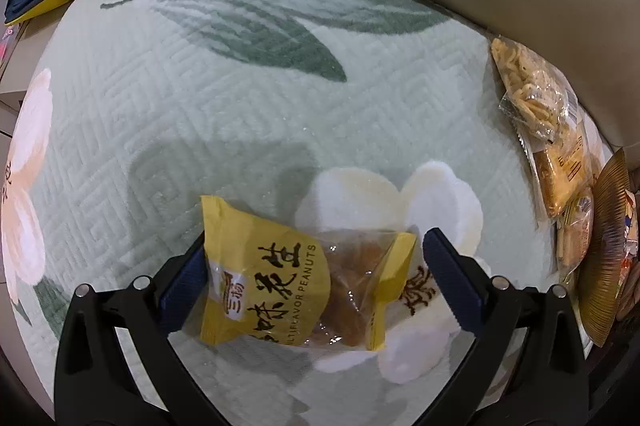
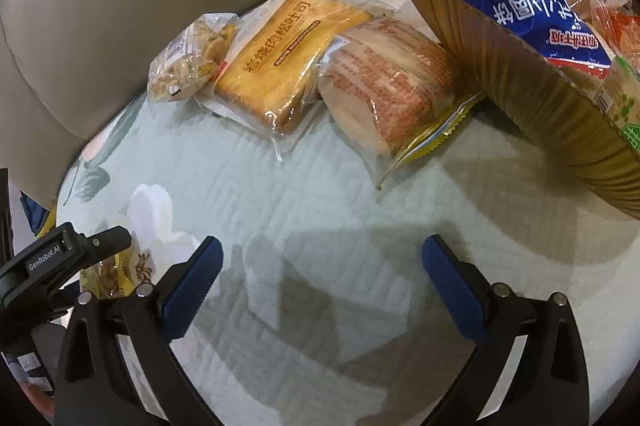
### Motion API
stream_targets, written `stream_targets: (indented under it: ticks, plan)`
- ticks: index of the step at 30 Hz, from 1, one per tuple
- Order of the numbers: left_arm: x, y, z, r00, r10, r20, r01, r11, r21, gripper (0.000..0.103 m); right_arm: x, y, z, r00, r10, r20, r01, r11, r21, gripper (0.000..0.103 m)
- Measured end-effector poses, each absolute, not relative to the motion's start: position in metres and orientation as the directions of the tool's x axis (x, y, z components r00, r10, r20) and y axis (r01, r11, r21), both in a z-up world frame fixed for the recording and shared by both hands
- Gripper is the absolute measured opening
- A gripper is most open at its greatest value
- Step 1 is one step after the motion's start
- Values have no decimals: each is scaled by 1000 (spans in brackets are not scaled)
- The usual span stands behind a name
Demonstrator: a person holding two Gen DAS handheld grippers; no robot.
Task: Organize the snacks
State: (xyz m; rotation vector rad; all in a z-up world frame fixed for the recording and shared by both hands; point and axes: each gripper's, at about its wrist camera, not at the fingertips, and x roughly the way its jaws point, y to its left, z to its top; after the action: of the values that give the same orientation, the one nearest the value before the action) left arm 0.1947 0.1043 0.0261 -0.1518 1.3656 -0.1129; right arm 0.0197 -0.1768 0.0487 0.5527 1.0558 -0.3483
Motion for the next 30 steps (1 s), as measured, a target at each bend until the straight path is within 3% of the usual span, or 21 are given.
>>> stream_targets:
  ticks: [30]
  plan:
    - [193, 100, 23, 209, -155, -966, 0, 987, -159, 100, 40, -122, 37, 428, -125, -895, 484, 868, 111, 98]
